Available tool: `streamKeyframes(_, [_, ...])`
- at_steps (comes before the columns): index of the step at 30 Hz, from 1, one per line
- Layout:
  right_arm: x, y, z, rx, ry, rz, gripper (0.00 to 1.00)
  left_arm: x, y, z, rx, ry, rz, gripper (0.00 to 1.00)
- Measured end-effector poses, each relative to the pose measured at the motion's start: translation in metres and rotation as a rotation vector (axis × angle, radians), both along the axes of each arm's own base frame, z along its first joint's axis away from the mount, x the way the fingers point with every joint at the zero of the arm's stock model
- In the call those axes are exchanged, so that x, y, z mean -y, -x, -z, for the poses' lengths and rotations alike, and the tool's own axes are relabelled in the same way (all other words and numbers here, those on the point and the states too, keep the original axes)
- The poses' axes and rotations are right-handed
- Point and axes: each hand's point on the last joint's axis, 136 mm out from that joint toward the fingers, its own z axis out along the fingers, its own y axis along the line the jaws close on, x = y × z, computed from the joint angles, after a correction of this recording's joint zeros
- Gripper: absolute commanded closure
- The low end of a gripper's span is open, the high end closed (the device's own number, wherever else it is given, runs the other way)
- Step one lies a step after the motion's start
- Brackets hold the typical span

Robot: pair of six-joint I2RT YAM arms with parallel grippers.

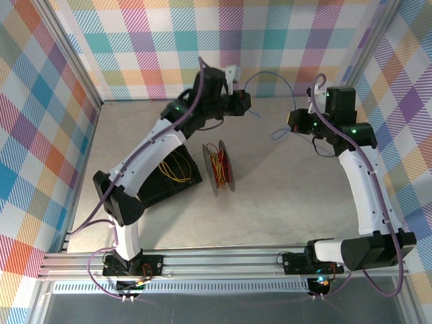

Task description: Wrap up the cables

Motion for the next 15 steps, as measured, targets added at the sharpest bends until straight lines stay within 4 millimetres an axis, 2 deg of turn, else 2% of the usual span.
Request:
streamKeyframes(1, [0.003, -0.001, -0.001, 0.007, 0.025, 0.005, 1.0, -0.005, 0.004, -0.008, 0.03, -0.054, 0.02, 1.0])
streamKeyframes(3, [0.009, -0.005, 0.0, 0.016, 0.082, 0.008, 1.0, -0.019, 0.013, -0.007, 0.062, -0.191, 0.055, 1.0])
streamKeyframes(5, [0.013, -0.007, 0.002, 0.017, 0.124, 0.006, 1.0, -0.032, 0.02, 0.013, 0.053, -0.331, 0.087, 1.0])
streamKeyframes(9, [0.017, -0.008, 0.011, -0.002, 0.179, -0.005, 1.0, -0.049, 0.027, 0.071, -0.017, -0.588, 0.174, 1.0])
streamKeyframes(12, [0.017, -0.006, 0.014, -0.013, 0.189, -0.015, 1.0, -0.05, 0.028, 0.093, -0.031, -0.669, 0.226, 1.0])
streamKeyframes(13, [0.016, -0.006, 0.014, -0.013, 0.188, -0.019, 1.0, -0.049, 0.027, 0.095, -0.03, -0.675, 0.233, 0.93])
streamKeyframes(15, [0.015, -0.005, 0.014, -0.014, 0.181, -0.024, 1.0, -0.047, 0.026, 0.095, -0.013, -0.669, 0.24, 0.61])
